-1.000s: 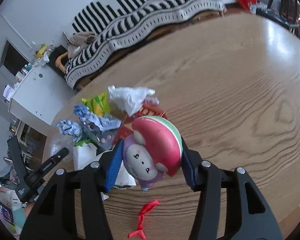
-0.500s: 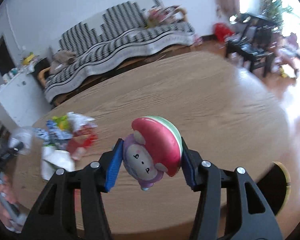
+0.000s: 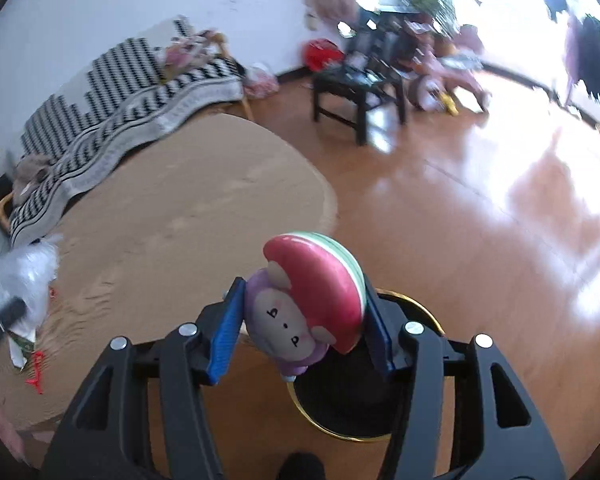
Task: Collect trash
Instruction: 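Carry both items to the black bin and open both tools to drop them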
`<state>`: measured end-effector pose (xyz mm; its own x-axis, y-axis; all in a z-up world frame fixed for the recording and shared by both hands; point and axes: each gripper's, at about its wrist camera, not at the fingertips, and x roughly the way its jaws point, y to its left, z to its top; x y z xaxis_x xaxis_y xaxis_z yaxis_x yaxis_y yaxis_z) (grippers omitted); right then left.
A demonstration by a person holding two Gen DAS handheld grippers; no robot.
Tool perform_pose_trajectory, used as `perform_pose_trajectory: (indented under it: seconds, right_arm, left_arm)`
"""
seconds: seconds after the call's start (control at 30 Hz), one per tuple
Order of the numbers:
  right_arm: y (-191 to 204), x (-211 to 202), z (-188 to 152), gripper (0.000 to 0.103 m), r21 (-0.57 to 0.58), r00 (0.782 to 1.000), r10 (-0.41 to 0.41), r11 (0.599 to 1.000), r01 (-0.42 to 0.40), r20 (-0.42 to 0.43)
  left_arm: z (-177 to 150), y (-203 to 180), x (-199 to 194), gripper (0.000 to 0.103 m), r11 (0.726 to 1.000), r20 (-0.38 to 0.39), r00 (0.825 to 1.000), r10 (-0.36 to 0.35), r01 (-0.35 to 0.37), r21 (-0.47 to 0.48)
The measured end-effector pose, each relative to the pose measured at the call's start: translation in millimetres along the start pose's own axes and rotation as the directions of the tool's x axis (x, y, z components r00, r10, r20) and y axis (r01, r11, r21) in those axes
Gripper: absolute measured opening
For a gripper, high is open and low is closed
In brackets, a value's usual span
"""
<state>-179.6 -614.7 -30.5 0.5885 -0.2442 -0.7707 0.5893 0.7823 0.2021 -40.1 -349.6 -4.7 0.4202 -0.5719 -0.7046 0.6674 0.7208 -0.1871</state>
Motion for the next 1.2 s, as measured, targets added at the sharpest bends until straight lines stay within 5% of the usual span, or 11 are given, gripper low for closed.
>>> perform_pose_trajectory:
  seconds: [0.17, 0.33, 0.53, 0.87, 1.0, 1.07, 1.13, 1.2]
  right_arm:
    - [-52.9, 23.4, -6.9, 0.055, 0.071, 0.995, -0.026, 0.997, 0.033, -0.098]
    - [-80.9, 51.1, -15.3, 0.055, 0.106, 0.980, -0.029, 0.993, 0.051, -0.199]
    - [-97.0, 77.5, -19.8, 0.056, 0.144, 0.962, -0.019, 0.988, 0.060, -0.274]
    - [-93.5, 103.4, -16.4, 0.058, 0.154, 0.946, 0.002, 0.987, 0.051, -0.325]
    - [-91.6, 104.6, -15.3, 0.067, 0.150, 0.944, -0.005, 0.987, 0.058, -0.329]
    - [-93.2, 100.2, -15.3, 0.077, 0.158, 0.949, -0.013, 0.985, 0.066, -0.315]
    - [-93.7, 97.0, -14.4, 0.081, 0.171, 0.953, -0.014, 0.983, 0.068, -0.301]
    - [-94.1, 92.7, -11.6, 0.081, 0.182, 0.957, -0.020, 0.980, 0.076, -0.290]
  left_arm:
    - [-24.8, -80.9, 66.8, 0.004, 0.988, -0.129, 0.982, -0.140, 0.146, 0.042]
    - [-51.0, -125.2, 120.2, 0.004, 0.978, -0.223, 0.958, -0.182, 0.201, 0.065]
    - [-77.9, -137.3, 161.8, 0.004, 0.974, -0.300, 0.932, -0.202, 0.222, 0.035]
    - [-82.7, -130.1, 197.6, 0.005, 0.975, -0.343, 0.914, -0.215, 0.223, -0.017]
    - [-78.7, -135.9, 211.3, 0.006, 0.973, -0.352, 0.910, -0.221, 0.232, -0.012]
    - [-78.1, -138.5, 211.3, 0.018, 0.972, -0.360, 0.906, -0.222, 0.234, -0.010]
    - [-78.0, -138.5, 208.8, 0.073, 0.973, -0.353, 0.909, -0.222, 0.231, -0.017]
    - [-77.8, -137.9, 203.7, 0.084, 0.975, -0.324, 0.921, -0.215, 0.222, -0.016]
